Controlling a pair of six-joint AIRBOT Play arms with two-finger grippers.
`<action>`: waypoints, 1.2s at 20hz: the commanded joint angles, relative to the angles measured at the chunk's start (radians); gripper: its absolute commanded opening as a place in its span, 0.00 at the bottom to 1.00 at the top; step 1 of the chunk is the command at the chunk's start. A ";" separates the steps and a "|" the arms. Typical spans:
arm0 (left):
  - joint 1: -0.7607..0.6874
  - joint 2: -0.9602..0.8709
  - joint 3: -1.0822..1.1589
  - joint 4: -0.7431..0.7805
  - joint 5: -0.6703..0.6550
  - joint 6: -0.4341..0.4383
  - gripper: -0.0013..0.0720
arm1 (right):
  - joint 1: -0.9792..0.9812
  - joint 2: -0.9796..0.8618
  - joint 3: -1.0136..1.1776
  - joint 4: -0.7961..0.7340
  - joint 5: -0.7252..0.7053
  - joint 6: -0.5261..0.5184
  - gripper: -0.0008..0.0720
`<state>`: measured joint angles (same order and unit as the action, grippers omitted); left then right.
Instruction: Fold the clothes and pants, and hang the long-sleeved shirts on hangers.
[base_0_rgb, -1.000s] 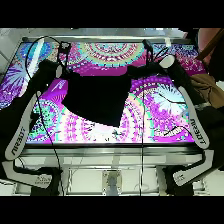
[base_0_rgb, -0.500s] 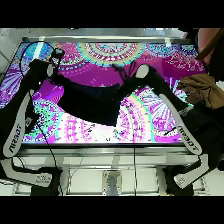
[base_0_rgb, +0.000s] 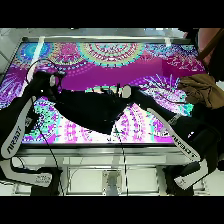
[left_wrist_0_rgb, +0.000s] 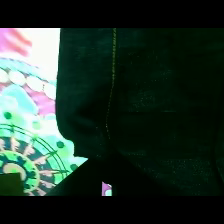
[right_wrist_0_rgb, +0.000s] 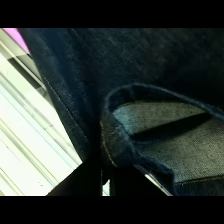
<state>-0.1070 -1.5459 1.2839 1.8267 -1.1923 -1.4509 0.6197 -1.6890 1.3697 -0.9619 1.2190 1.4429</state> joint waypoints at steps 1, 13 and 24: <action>0.008 -0.001 -0.062 0.005 0.079 -0.054 0.06 | 0.041 -0.002 -0.060 0.018 -0.077 0.012 0.02; 0.015 0.205 -0.057 0.009 0.006 -0.079 0.97 | 0.012 0.285 0.000 -0.206 0.155 0.026 0.56; 0.015 0.519 -0.057 -0.006 0.006 -0.117 0.97 | -0.291 0.846 -1.056 0.106 -1.068 0.778 0.25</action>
<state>-0.0929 -1.0725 1.2274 1.8259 -1.1881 -1.5494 0.3817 -0.9020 0.6205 -1.1812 0.6006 1.9888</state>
